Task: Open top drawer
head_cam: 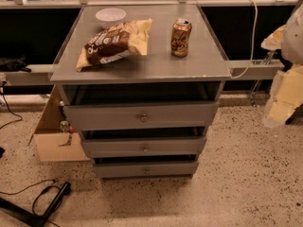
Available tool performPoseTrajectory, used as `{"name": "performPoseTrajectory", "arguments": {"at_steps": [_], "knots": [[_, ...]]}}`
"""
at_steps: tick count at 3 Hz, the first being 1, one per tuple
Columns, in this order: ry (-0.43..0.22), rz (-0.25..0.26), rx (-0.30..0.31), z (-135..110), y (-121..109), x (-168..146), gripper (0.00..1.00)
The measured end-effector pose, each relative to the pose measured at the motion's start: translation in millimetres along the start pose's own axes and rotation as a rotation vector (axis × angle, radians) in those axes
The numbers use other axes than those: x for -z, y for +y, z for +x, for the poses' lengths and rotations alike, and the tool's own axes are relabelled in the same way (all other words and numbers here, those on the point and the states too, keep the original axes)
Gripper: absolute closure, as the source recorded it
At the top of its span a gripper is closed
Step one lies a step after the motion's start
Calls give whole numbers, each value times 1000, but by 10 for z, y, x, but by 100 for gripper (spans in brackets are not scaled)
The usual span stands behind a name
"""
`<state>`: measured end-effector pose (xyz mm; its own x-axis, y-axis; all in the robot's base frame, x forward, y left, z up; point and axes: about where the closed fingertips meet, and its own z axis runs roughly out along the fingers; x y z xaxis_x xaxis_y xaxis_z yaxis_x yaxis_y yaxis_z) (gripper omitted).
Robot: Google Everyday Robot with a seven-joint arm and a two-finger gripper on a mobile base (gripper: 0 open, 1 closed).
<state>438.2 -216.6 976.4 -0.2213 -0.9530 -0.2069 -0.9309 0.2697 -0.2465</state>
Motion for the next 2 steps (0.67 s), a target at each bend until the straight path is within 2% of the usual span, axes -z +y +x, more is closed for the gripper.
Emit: {"name": "performPoseTrajectory", "arguments": {"at_steps": [1,2], "knots": [[0,0,0,0,0,0,0],[-80,-5,32,-212,91,-177,0]]}}
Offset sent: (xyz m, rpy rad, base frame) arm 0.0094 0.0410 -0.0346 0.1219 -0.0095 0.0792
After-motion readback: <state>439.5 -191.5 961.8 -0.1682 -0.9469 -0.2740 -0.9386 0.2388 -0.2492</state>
